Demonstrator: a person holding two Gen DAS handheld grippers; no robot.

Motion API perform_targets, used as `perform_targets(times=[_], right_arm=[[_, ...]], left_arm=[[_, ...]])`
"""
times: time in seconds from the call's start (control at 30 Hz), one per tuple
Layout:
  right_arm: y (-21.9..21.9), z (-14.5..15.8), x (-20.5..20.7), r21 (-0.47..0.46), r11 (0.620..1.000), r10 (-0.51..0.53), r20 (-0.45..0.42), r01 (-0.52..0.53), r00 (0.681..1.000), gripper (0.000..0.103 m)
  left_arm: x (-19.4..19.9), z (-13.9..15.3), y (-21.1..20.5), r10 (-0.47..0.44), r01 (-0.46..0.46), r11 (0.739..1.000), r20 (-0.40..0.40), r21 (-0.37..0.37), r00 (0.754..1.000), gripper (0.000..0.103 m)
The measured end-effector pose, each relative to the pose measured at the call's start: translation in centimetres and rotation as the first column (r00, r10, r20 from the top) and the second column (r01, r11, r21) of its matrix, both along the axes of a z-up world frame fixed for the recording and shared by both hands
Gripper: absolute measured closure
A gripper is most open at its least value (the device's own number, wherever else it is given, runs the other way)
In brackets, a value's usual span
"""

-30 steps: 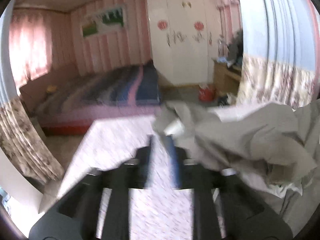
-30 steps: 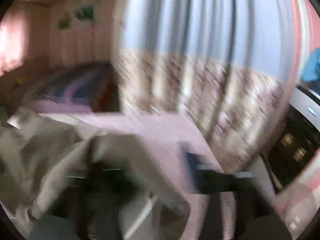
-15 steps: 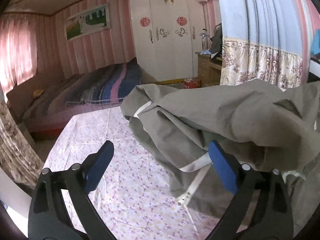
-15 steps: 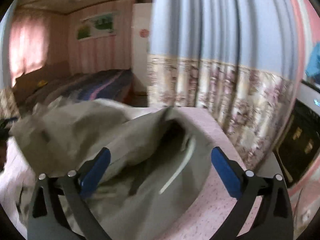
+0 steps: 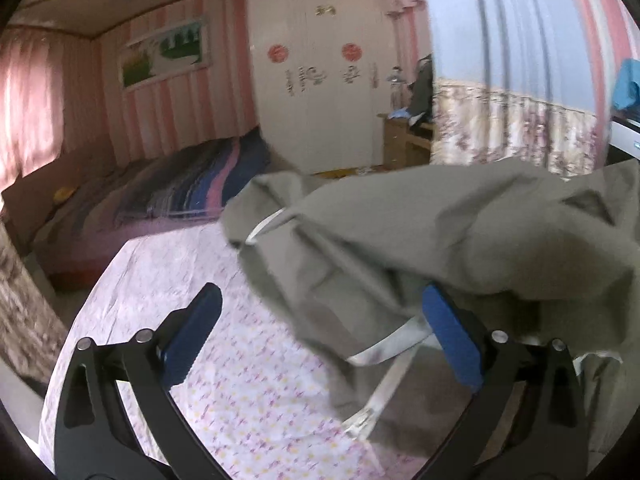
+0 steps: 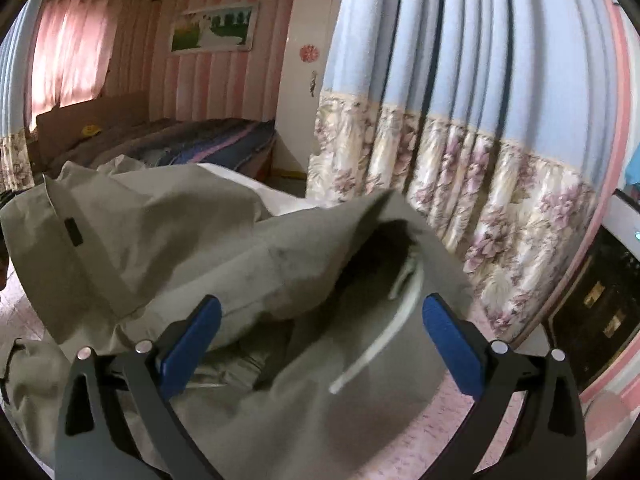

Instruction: Fold large clothes

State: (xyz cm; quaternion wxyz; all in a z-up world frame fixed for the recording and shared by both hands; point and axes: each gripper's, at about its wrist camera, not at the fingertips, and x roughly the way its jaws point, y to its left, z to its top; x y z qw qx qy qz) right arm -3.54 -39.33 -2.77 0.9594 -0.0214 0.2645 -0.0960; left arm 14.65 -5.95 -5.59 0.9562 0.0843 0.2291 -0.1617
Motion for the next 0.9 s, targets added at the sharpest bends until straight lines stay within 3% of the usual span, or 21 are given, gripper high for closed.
perform_targets(times=[0.13,0.23,0.47,0.53,0.57,0.6,0.63,0.67,0.8,0.9], right_arm=[[-0.7,-0.8,1.4,0.123,0.992,0.011,0.003,-0.011,1.0,0.002],[-0.6,-1.2,2.5,0.149,0.989,0.021,0.009,-0.022,1.0,0.002],[-0.3,-1.9,5.2,0.17,0.985,0.033,0.0,-0.033,0.999,0.002],[-0.2,-2.1,5.6,0.189,0.981,0.052,0.005,-0.052,0.999,0.01],[0.0,-2.2,5.8,0.19,0.98,0.062,0.004,-0.062,0.998,0.036],[0.2,-2.3,6.0,0.18,0.982,0.064,-0.002,-0.063,0.998,0.059],[0.5,-2.3,6.2,0.151,0.987,0.05,-0.008,-0.048,0.999,0.066],[0.6,-2.2,6.1,0.147,0.988,0.048,-0.009,-0.046,0.999,0.075],[0.4,-2.3,6.5,0.166,0.984,0.063,-0.017,-0.059,0.998,0.077],[0.5,-2.3,6.5,0.166,0.984,0.062,-0.015,-0.059,0.998,0.077]], left_arm=[[1.2,0.5,-0.6,0.012,-0.012,1.0,0.014,-0.018,1.0,0.003],[2.4,1.0,-0.8,0.016,-0.014,0.998,0.02,-0.065,1.0,0.003],[5.0,0.3,-2.6,-0.022,0.022,0.995,0.007,-0.098,1.0,0.003],[5.6,0.0,-2.9,-0.036,0.036,0.992,-0.003,-0.117,0.999,0.003],[5.7,-0.1,-3.0,-0.043,0.042,0.991,-0.005,-0.124,0.999,0.005],[5.9,-0.2,-3.1,-0.052,0.051,0.99,-0.008,-0.132,0.999,0.011],[6.1,-0.2,-3.2,-0.065,0.063,0.988,-0.013,-0.139,0.998,0.015],[6.3,-0.2,-3.5,-0.082,0.079,0.986,-0.02,-0.146,0.996,0.025],[7.1,-0.4,-4.0,-0.117,0.11,0.983,-0.037,-0.149,0.992,0.077],[7.4,-0.7,-4.5,-0.143,0.134,0.978,-0.045,-0.16,0.989,0.093]])
